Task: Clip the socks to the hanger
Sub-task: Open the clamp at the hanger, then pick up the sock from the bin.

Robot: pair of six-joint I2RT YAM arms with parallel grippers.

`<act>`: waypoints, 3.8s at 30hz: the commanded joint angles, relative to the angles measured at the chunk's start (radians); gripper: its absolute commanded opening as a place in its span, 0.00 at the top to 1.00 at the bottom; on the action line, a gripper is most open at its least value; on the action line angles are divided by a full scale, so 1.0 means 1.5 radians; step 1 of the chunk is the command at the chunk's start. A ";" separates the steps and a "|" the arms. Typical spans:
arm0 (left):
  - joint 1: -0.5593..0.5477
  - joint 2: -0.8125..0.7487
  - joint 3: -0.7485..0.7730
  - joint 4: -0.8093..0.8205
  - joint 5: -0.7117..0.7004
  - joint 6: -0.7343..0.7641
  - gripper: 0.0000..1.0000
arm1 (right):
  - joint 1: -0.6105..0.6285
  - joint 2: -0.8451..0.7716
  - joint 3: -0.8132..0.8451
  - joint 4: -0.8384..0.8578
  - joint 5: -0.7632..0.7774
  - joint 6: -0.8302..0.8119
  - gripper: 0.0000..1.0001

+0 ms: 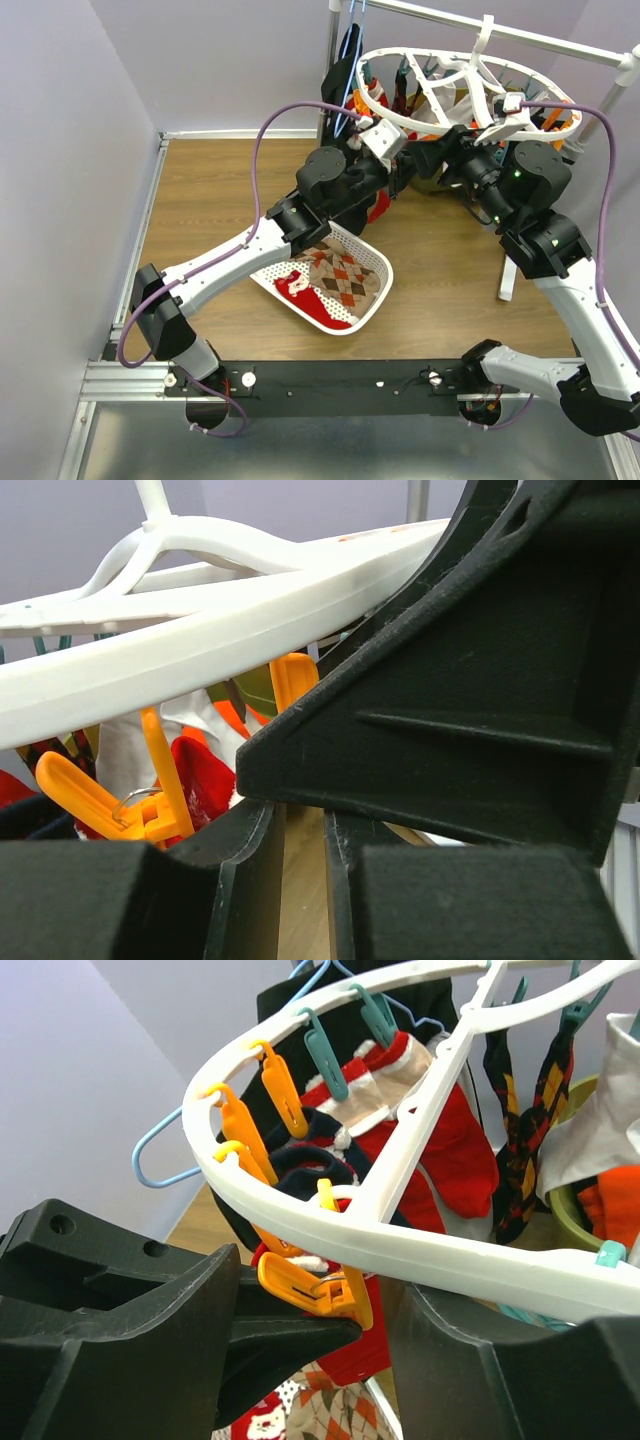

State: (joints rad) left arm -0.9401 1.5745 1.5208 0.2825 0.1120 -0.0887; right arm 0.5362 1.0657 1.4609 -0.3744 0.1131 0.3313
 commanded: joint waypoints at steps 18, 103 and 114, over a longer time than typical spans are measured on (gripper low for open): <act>-0.023 -0.017 0.023 -0.064 0.008 -0.003 0.66 | -0.001 -0.002 -0.041 0.084 0.038 -0.017 0.82; 0.231 0.117 -0.320 -0.634 -0.198 -0.719 1.00 | -0.001 -0.044 -0.123 0.101 -0.021 -0.057 0.82; 0.216 -0.029 -0.236 -0.670 -0.321 -0.703 1.00 | 0.000 -0.040 -0.102 0.093 -0.006 -0.075 0.82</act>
State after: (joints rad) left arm -0.5987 1.6581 1.0985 -0.7330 -0.2161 -1.1584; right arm 0.5346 1.0012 1.2778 -0.2081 0.0891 0.2569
